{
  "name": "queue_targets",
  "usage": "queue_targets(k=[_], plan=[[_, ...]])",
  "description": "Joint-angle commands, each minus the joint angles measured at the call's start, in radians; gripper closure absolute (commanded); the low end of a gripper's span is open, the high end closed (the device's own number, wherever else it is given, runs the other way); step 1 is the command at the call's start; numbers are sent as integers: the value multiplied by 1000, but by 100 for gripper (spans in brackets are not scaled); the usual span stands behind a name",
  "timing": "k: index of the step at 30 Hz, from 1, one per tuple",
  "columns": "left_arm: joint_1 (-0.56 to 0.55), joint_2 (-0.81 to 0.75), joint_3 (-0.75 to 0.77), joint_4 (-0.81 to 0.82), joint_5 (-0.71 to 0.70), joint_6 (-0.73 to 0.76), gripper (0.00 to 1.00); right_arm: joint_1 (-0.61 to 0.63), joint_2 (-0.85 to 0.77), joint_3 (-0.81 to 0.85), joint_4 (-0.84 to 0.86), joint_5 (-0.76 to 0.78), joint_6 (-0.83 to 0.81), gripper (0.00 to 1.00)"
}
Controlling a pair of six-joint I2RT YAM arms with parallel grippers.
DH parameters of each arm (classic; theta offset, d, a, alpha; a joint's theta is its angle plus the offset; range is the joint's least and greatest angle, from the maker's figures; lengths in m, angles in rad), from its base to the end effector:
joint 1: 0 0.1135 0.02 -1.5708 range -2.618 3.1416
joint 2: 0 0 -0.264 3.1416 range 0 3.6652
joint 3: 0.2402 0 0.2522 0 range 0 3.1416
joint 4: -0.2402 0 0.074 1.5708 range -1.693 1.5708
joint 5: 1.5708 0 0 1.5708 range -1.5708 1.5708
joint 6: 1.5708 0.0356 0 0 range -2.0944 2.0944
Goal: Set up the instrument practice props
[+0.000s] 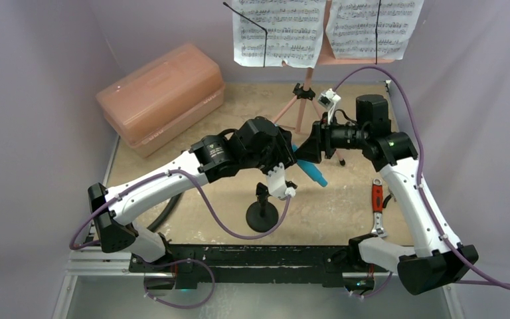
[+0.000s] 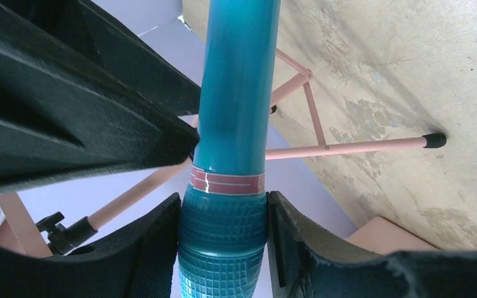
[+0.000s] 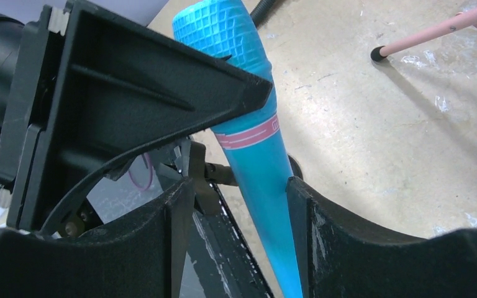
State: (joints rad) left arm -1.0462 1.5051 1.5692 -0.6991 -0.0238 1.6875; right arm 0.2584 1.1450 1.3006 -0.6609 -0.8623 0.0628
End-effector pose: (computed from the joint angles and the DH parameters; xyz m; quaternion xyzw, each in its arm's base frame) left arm 0.1668 -0.2865 0.3875 0.8729 0.1860 0.1522 0.4246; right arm 0.2142 0.0846 0.4041 -0.2877 0.7581 0.4292 0.3979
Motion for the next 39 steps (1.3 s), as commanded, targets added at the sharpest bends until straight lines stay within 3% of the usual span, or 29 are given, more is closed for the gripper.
queue_targets(k=[1, 9, 13, 15, 17, 23, 28, 39], plan=[[-37, -23, 70, 63, 1, 14, 100, 37, 0, -20, 19, -5, 25, 41], [-70, -19, 87, 87, 10, 1, 100, 73, 26, -43, 50, 22, 17, 42], [-71, -12, 96, 77, 5, 3, 100, 76, 35, -40, 54, 16, 11, 56], [-71, -9, 98, 62, 0, 9, 100, 76, 39, -30, 47, 24, 4, 57], [-71, -4, 102, 43, -10, 20, 100, 76, 41, -16, 38, 34, -5, 55], [-71, -4, 105, 15, -30, 40, 100, 76, 45, 7, 21, 36, -14, 32], [-71, -4, 104, 10, -37, 47, 100, 76, 52, 35, 16, 58, -26, 22], [-72, -6, 98, -18, -62, 53, 100, 76, 79, 94, -1, 27, -41, 32]])
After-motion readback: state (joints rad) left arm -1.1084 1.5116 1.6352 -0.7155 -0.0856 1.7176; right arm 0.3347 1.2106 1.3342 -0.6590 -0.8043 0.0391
